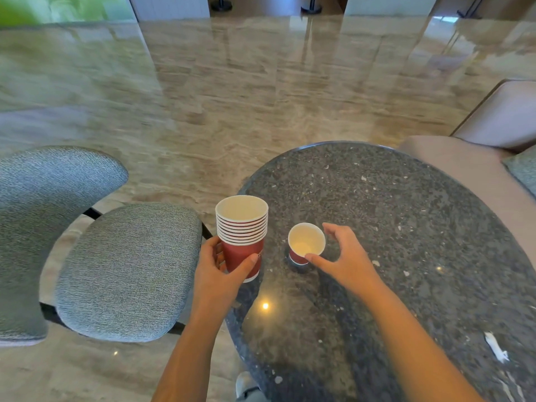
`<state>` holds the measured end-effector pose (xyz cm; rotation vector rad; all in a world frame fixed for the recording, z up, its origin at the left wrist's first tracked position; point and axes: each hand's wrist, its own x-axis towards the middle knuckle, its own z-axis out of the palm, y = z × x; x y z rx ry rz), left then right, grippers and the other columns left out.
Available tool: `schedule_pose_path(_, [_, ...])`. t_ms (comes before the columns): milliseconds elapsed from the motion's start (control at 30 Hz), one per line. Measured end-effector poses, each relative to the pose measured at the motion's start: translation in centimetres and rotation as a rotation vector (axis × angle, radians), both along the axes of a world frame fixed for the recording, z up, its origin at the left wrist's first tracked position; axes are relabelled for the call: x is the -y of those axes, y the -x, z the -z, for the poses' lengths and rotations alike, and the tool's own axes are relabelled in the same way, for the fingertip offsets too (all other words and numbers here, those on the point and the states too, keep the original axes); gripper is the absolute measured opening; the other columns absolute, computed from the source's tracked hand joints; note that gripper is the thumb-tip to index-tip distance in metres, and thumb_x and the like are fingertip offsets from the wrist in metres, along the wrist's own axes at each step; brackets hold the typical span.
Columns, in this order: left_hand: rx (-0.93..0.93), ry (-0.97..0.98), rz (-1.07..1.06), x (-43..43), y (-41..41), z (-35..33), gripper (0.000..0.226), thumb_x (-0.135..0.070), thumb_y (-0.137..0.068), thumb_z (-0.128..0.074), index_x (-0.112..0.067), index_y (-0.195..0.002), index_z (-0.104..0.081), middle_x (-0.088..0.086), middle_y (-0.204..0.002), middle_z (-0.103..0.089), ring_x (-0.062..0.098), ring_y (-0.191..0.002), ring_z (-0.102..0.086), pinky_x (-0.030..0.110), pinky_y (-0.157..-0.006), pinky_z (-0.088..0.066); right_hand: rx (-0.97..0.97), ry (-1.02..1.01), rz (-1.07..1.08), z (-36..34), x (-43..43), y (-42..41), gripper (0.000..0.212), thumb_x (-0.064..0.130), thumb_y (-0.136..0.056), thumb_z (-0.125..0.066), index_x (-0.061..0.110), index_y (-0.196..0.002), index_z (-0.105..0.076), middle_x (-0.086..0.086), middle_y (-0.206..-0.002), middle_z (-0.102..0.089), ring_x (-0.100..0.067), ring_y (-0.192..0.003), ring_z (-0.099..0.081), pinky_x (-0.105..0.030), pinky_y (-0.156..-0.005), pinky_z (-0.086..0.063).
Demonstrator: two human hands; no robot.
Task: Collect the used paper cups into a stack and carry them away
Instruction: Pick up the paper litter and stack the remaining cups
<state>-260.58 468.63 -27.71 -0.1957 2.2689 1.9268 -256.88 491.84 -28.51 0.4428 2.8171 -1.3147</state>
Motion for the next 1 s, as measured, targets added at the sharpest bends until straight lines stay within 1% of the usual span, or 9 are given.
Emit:
schedule_pose_path(200, [-0.012,0.034,0.01,0.2,2.1,0.6,0.065,-0.021,-0.069,-0.08,-0.023,-0.124,-0.044,-0.013,-0.109,-0.055,-0.011,-0.093,-0.053,0.006,-0.065,-0.047,0.029,-0.066,0.014,1.5,0.6,1.5,0.087,0.044,-0.066,-0.076,0.019,-0.136,-0.031,0.002,-0.133,-0.036,-0.011,-0.122,-0.034,-0.023,-0.096,-0.027])
schedule_pose_path(267, [0.001,0.022,0.019,0.1,2.7,0.9,0.063,-0.021,-0.068,-0.08,-0.025,-0.12,-0.045,-0.014,-0.109,-0.055,-0.01,-0.095,-0.054,0.009,-0.069,-0.048,0.033,-0.088,0.011,1.8,0.6,1.7,0.09,0.045,-0.065,-0.077,0.019,-0.137,-0.03,0.001,-0.134,-0.035,-0.012,-0.124,-0.033,-0.023,-0.097,-0.027])
schedule_pose_path(367, [0.03,0.002,0.028,-0.3,3.3,1.4,0.065,-0.018,-0.068,-0.08,-0.02,-0.123,-0.045,-0.008,-0.113,-0.057,0.0,-0.102,-0.056,0.021,-0.082,-0.048,0.054,-0.093,0.019,2.2,0.6,2.0,0.093,0.047,-0.063,-0.077,0.021,-0.137,-0.028,0.003,-0.136,-0.034,-0.011,-0.124,-0.033,-0.023,-0.097,-0.027])
schedule_pose_path(433, [0.036,0.008,0.037,-0.7,3.6,1.6,0.064,-0.02,-0.067,-0.08,-0.022,-0.121,-0.045,-0.01,-0.111,-0.057,-0.001,-0.102,-0.055,0.025,-0.084,-0.048,0.07,-0.105,0.021,2.3,0.5,2.1,0.094,0.047,-0.063,-0.077,0.021,-0.138,-0.027,0.003,-0.137,-0.033,-0.012,-0.125,-0.033,-0.024,-0.097,-0.027])
schedule_pose_path(500, [0.034,0.012,0.044,-1.1,3.9,1.8,0.062,-0.02,-0.066,-0.08,-0.026,-0.117,-0.046,-0.014,-0.109,-0.056,-0.004,-0.1,-0.054,0.023,-0.082,-0.047,0.086,-0.122,0.021,2.4,0.4,2.2,0.095,0.048,-0.064,-0.077,0.021,-0.139,-0.026,0.003,-0.139,-0.033,-0.013,-0.126,-0.033,-0.024,-0.097,-0.028])
schedule_pose_path(600, [0.047,0.004,0.066,-1.5,4.1,2.0,0.064,-0.021,-0.067,-0.081,-0.026,-0.119,-0.045,-0.012,-0.112,-0.056,-0.001,-0.101,-0.055,0.017,-0.08,-0.046,0.089,-0.121,0.017,2.6,0.3,2.2,0.095,0.048,-0.064,-0.076,0.02,-0.139,-0.025,0.003,-0.14,-0.032,-0.012,-0.127,-0.032,-0.023,-0.096,-0.026])
schedule_pose_path(767, [0.045,0.008,0.077,-1.8,4.1,2.0,0.064,-0.024,-0.065,-0.081,-0.029,-0.117,-0.044,-0.019,-0.109,-0.055,-0.009,-0.098,-0.054,0.011,-0.07,-0.048,0.109,-0.108,0.01,2.8,0.4,2.2,0.096,0.05,-0.064,-0.076,0.021,-0.14,-0.024,0.004,-0.139,-0.033,-0.011,-0.126,-0.034,-0.027,-0.098,-0.031])
schedule_pose_path(933, [0.055,0.013,0.08,-1.6,4.1,2.4,0.066,-0.023,-0.065,-0.081,-0.024,-0.121,-0.045,-0.01,-0.114,-0.057,0.0,-0.103,-0.056,0.015,-0.077,-0.048,0.13,-0.098,-0.003,3.2,0.7,2.2,0.097,0.05,-0.065,-0.076,0.024,-0.141,-0.022,0.006,-0.139,-0.033,-0.01,-0.125,-0.034,-0.024,-0.096,-0.028])
schedule_pose_path(1000, [0.059,0.014,0.08,-1.5,4.1,2.4,0.068,-0.023,-0.066,-0.081,-0.024,-0.122,-0.044,-0.008,-0.116,-0.057,0.003,-0.104,-0.056,0.015,-0.076,-0.048,0.131,-0.087,-0.004,3.3,0.8,2.2,0.096,0.048,-0.065,-0.076,0.023,-0.141,-0.022,0.005,-0.139,-0.034,-0.011,-0.125,-0.034,-0.024,-0.096,-0.028])
